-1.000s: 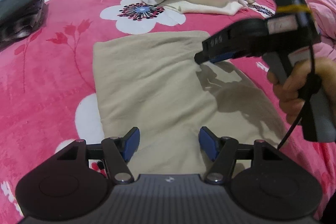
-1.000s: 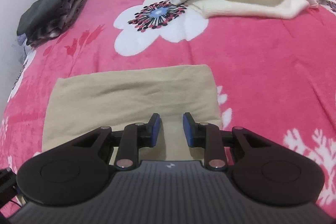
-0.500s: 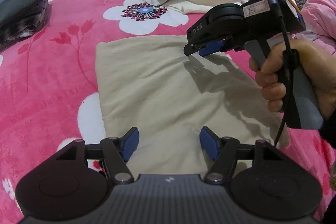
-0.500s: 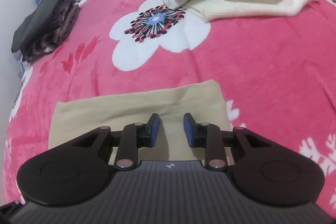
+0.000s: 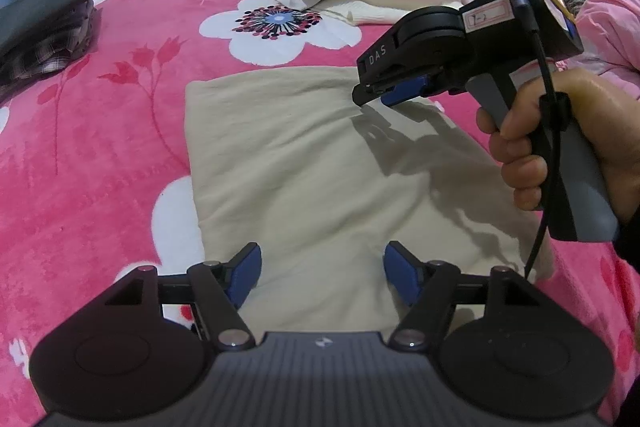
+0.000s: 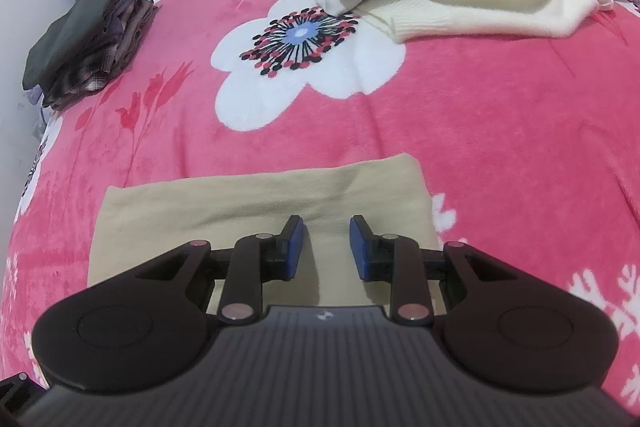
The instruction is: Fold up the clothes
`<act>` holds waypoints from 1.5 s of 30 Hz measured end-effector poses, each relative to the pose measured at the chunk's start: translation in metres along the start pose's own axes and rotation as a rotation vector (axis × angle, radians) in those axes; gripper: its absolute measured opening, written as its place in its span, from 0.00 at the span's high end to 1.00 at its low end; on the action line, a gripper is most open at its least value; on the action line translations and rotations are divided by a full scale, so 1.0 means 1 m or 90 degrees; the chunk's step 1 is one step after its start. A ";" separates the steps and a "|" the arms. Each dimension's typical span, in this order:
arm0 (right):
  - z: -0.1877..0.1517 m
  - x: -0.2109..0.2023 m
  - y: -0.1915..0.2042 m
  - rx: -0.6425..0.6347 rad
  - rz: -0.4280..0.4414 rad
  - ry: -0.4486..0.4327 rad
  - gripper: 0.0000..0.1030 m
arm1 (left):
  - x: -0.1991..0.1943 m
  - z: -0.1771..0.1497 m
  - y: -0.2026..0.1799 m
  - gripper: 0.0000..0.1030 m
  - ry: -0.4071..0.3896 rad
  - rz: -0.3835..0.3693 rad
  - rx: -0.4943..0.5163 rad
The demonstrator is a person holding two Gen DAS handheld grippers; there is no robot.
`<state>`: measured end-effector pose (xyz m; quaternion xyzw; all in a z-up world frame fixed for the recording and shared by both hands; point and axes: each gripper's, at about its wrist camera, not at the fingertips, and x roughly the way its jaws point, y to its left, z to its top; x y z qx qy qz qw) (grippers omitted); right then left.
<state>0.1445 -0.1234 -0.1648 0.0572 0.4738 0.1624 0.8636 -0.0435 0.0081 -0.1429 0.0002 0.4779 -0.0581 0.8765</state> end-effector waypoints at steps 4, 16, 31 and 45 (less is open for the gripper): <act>-0.002 0.000 0.001 -0.006 -0.002 -0.006 0.76 | 0.000 0.001 0.001 0.31 -0.001 -0.004 -0.007; -0.049 -0.107 -0.036 0.036 0.028 -0.080 0.75 | 0.001 -0.005 0.020 0.26 -0.020 -0.071 -0.029; -0.146 -0.164 -0.101 0.289 0.180 -0.102 0.69 | -0.043 -0.017 0.008 0.29 -0.158 -0.131 0.138; -0.174 -0.112 -0.102 0.481 0.398 0.022 0.66 | -0.026 -0.053 -0.053 0.57 -0.166 -0.159 0.435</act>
